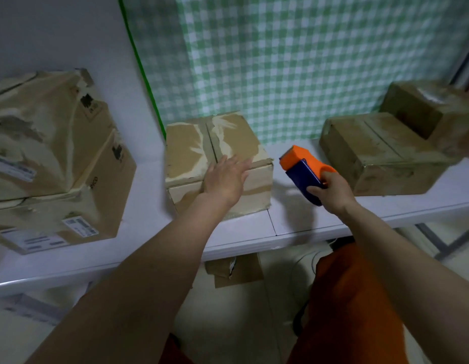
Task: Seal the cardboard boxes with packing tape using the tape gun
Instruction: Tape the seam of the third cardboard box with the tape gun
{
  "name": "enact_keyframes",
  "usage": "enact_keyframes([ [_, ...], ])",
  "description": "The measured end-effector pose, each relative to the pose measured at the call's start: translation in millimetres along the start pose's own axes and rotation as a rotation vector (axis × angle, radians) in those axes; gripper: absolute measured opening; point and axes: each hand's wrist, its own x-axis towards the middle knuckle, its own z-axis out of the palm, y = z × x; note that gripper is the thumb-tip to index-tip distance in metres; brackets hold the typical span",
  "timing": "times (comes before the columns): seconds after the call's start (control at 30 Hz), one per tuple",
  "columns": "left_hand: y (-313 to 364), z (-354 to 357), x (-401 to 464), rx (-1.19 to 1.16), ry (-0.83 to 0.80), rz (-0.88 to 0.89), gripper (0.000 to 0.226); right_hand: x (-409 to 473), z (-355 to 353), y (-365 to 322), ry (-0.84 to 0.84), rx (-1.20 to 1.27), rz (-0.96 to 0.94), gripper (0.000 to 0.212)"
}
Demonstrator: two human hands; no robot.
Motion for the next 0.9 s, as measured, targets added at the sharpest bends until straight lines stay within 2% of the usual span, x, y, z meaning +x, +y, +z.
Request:
enact_keyframes([
  [0.1,15.7,-25.9,-0.6,-0.503,0.105,-0.143,0.041,-11.6,-24.0,-20.0,-0.171,0.13,-0.15,0.016],
  [0.17,21.7,-49.7,-0.4,-0.786,0.025,-0.185,0.047,-17.7,-37.4,-32.0,-0.327,0.158,-0.224,0.017],
  [0.27,15.7,-77.7,-18.5,-1.124,-0.139,-0.143,0.041,-27.3,-49.3,-48.7,-0.516,0.193,-0.286,0.015],
  [0.33,4.7,-88.7,-36.4,-1.207,-0.225,-0.11,0.035,-33.3,-52.6,-57.1,-0.597,0.217,-0.305,0.013],
  [0.43,-10.1,-96.7,-59.0,-1.238,-0.27,-0.092,0.029,-40.0,-52.3,-68.2,-0.725,0.209,-0.321,0.012],
  [0.6,-38.4,-94.5,-77.4,-1.432,-0.378,-0.201,0.025,-45.4,-48.4,-82.1,-0.949,0.209,-0.292,0.022],
  [0.67,-49.6,-88.0,-82.9,-1.551,-0.405,-0.256,0.032,-44.3,-45.7,-85.8,-1.011,0.221,-0.275,0.026],
  [0.73,-57.0,-80.0,-87.6,-1.633,-0.395,-0.309,0.044,-42.5,-40.7,-91.2,-1.049,0.206,-0.263,0.029],
  [0.8,-61.8,-73.4,-91.1,-1.682,-0.363,-0.341,0.047,-42.1,-33.8,-97.9,-1.102,0.197,-0.252,0.033],
  [0.9,-66.2,-63.8,-93.6,-1.66,-0.228,-0.385,0.025,-45.3,-23.1,-112.8,-1.197,0.259,-0.224,0.039],
])
